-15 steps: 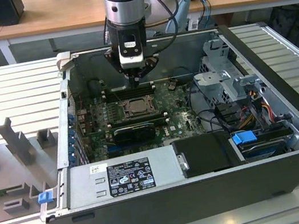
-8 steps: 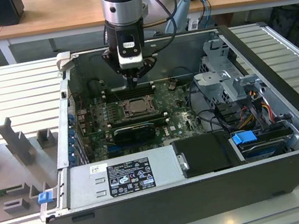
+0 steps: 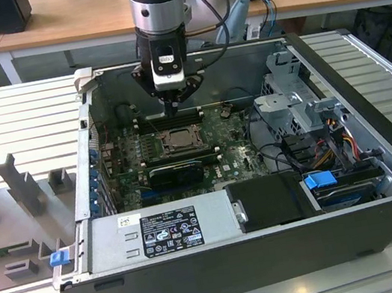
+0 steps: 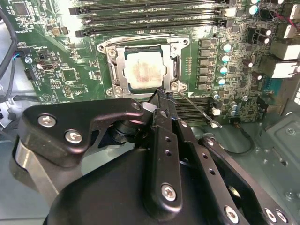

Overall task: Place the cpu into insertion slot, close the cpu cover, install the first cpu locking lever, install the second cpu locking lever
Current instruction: 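Install the first cpu locking lever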

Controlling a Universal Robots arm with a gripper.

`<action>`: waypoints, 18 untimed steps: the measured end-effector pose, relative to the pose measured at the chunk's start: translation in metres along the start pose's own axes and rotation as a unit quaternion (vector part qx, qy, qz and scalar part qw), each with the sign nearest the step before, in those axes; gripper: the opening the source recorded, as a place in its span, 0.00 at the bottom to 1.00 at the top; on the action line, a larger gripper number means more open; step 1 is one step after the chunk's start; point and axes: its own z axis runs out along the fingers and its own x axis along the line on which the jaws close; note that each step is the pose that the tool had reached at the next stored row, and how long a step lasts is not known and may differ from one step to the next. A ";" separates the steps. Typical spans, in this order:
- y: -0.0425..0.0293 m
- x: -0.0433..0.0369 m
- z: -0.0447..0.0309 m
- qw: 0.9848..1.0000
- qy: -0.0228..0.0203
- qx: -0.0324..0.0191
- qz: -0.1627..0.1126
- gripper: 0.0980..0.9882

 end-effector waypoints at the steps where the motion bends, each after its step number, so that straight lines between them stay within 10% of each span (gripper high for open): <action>1: -0.0002 0.0002 0.0000 1.000 0.000 0.000 -0.001 0.01; 11: -0.0024 0.0036 0.0005 0.999 0.002 0.001 -0.049 0.01; 15: -0.0036 0.0052 0.0023 0.992 0.005 0.002 -0.125 0.01; 18: -0.0071 0.0106 0.0027 0.991 0.005 0.003 -0.137 0.01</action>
